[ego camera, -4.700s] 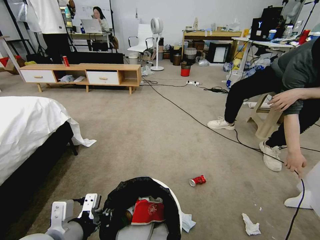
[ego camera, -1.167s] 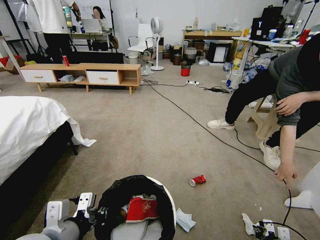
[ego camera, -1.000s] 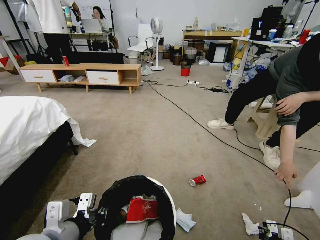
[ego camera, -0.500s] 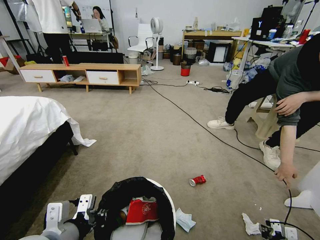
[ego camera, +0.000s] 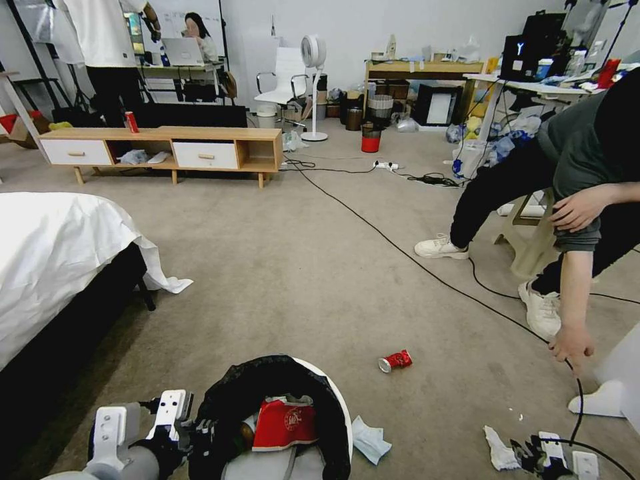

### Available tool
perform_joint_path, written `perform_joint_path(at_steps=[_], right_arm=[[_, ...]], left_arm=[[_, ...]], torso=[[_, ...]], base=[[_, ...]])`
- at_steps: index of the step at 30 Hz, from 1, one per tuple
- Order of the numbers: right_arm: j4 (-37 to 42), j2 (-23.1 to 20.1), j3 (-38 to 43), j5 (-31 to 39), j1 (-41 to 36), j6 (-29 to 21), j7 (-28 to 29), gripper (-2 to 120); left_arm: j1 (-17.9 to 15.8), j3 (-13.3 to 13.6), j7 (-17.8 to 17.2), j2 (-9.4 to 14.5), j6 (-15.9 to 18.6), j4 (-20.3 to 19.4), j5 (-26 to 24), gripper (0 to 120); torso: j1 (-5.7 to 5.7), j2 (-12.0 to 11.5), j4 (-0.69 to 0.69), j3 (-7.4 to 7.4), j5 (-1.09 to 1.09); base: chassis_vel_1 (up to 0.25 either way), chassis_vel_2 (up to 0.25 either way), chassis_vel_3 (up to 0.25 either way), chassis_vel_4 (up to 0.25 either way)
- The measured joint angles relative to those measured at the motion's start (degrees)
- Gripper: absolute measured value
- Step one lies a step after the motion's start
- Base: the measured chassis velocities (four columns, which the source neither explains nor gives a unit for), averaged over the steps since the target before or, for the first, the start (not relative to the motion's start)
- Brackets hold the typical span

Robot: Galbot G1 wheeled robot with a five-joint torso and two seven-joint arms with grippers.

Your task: Pick up the trash bin and place the garbage on the floor into it.

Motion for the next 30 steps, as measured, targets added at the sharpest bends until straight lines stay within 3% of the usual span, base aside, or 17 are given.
perform_joint_path(at_steps=[4, 7, 12, 30], right_arm=[[-0.5, 0.09, -0.2, -0.04, 0.45, -0.37, 0.33, 66], [-2.03, 0.48, -1.15, -0.41, 1.4, -0.91, 0.75, 85], [-3.82, 1.18, -2.6, -0.57, 3.0, -1.13, 1.03, 99], [-9.48, 0.48, -6.24, 0.31, 8.34, -0.52, 0.06, 100]], left_arm=[[0.0, -0.01, 0.0, 0.01, 0.0, 0.0, 0.0, 1], [-0.09, 0.0, -0.01, 0.02, 0.0, 0.0, -0.01, 1], [-0.25, 0.08, -0.01, 0.12, 0.0, 0.0, -0.09, 1], [-0.94, 0.03, 0.04, 0.31, 0.0, 0.0, -0.5, 1]], torso=[[0.0, 0.0, 0.01, 0.0, 0.0], [0.0, 0.0, 0.0, 0.0, 0.0], [0.0, 0.0, 0.02, 0.0, 0.0], [0.0, 0.0, 0.01, 0.0, 0.0]], base=[[0.0, 0.0, 0.0, 0.0], [0.0, 0.0, 0.0, 0.0], [0.0, 0.0, 0.0, 0.0], [0.0, 0.0, 0.0, 0.0]])
